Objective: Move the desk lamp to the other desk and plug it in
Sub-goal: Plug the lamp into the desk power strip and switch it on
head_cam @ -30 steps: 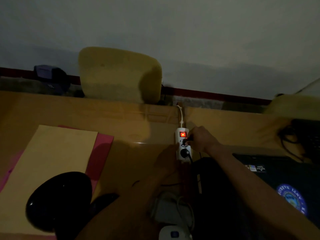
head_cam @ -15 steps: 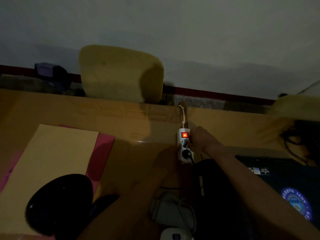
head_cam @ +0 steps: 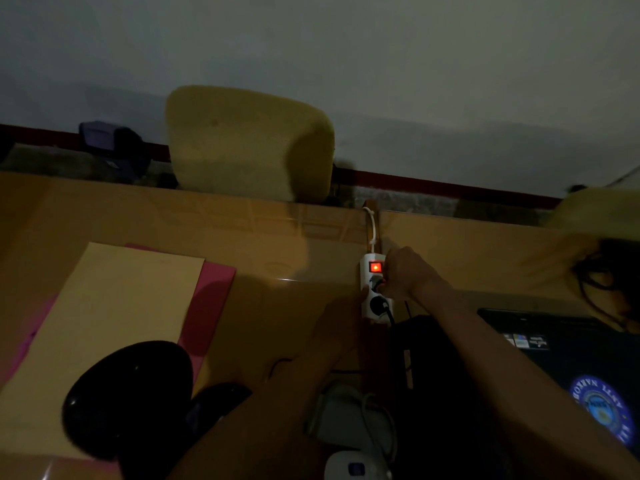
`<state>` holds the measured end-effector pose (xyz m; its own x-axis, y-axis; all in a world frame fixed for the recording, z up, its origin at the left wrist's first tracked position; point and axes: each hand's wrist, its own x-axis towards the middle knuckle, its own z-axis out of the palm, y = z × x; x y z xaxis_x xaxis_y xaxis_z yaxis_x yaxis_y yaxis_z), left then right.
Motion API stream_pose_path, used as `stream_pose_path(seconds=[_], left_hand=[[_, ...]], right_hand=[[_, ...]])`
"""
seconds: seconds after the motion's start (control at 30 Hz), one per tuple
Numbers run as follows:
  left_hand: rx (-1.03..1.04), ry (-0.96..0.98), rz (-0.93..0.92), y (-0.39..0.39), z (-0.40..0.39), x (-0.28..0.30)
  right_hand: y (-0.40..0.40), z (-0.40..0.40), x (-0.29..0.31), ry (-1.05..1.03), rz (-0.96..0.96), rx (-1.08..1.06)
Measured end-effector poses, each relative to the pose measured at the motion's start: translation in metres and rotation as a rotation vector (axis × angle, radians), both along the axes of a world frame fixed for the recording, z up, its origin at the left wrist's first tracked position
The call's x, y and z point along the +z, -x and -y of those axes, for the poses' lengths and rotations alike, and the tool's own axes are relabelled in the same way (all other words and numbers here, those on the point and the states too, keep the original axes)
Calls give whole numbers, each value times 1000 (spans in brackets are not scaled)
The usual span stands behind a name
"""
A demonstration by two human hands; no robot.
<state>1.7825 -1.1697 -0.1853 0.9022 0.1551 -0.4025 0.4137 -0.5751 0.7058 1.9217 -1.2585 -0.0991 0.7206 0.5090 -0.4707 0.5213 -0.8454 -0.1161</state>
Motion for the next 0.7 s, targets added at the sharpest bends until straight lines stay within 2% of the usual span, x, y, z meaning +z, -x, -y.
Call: stream_pose_path(seconds=[0.5, 0.7], left_hand=[[71, 6, 56, 10, 4, 4], [72, 1, 61, 10, 5, 1]], right_hand=[[10, 20, 12, -238, 21, 53], [11, 14, 14, -161, 44, 87]])
